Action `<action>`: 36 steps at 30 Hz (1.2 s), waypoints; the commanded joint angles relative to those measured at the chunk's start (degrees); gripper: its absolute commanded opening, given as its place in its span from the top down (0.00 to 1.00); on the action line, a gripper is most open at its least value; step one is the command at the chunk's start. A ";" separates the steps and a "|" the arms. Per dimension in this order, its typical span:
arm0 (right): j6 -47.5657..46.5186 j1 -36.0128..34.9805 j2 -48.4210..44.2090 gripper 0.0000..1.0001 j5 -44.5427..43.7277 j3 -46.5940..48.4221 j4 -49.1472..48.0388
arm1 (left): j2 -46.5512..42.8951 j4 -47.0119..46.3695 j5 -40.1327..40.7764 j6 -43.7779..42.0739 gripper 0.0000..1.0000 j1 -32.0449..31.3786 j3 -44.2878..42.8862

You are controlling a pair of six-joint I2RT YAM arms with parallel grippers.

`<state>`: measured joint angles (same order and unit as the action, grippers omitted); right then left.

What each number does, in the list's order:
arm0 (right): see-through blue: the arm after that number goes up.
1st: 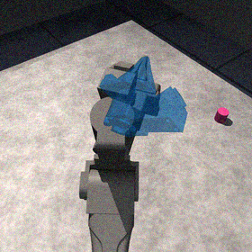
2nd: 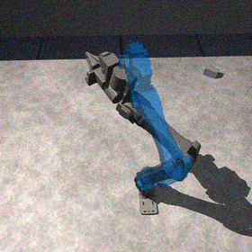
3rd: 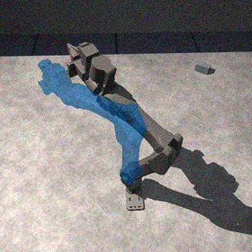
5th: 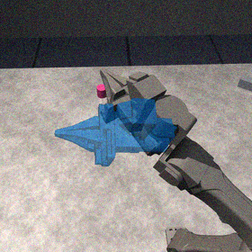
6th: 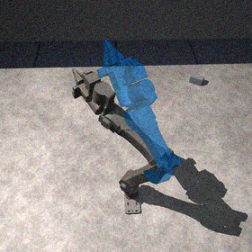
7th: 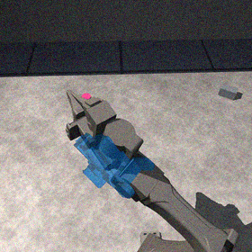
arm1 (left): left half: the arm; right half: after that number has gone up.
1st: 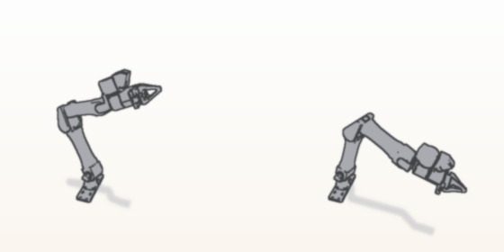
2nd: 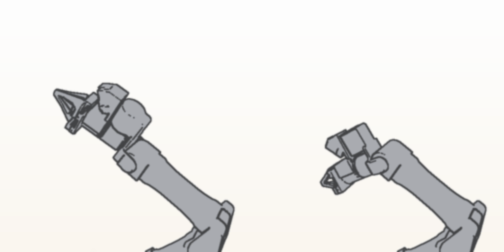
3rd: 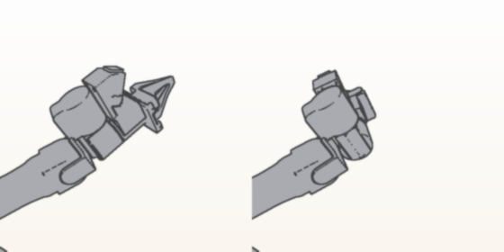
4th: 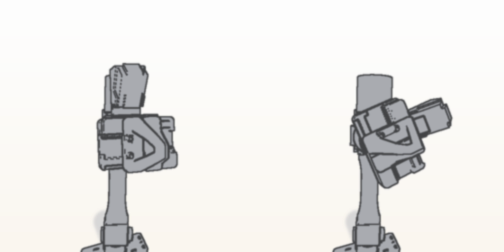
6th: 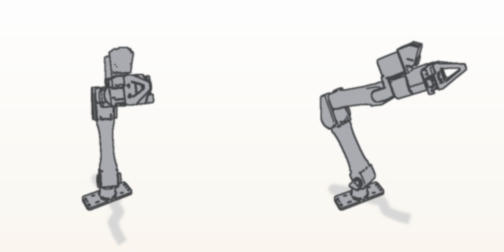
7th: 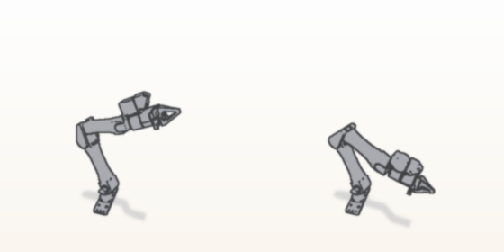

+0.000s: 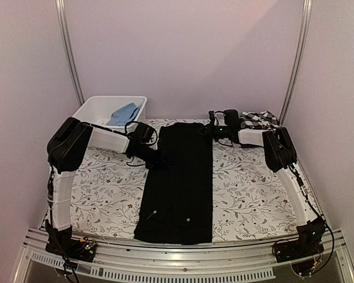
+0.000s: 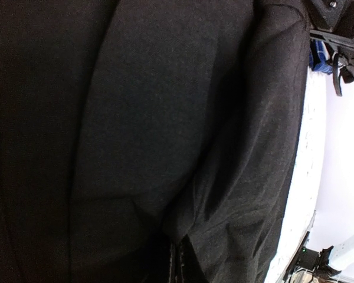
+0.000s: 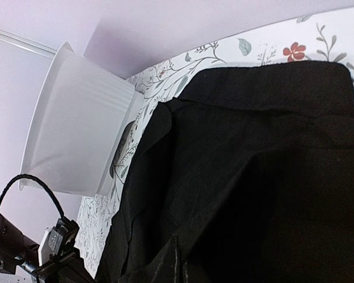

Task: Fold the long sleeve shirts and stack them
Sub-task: Smooth out the rectangle-folded shirt at the center of the board.

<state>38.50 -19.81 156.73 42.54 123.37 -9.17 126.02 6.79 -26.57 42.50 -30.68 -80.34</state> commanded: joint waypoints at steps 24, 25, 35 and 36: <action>-5.13 1.80 -14.24 0.55 -6.11 -7.68 5.11 | -10.85 4.60 13.63 -2.17 0.63 0.27 1.47; -6.03 1.74 -15.31 0.55 -6.58 -9.03 5.33 | -11.41 4.68 13.76 -2.53 0.64 0.20 1.37; -4.98 -3.76 -16.89 0.87 -1.34 -12.35 4.23 | -6.33 0.36 7.97 -5.50 0.85 -2.79 -5.07; -4.48 -3.89 -16.32 0.89 -0.85 -12.41 3.98 | -5.39 -0.47 7.16 -5.88 0.86 -2.83 -6.01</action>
<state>33.45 -21.41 139.31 39.09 112.14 -5.52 117.16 9.39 -16.32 38.79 -32.25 -82.74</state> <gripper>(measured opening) 0.145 0.156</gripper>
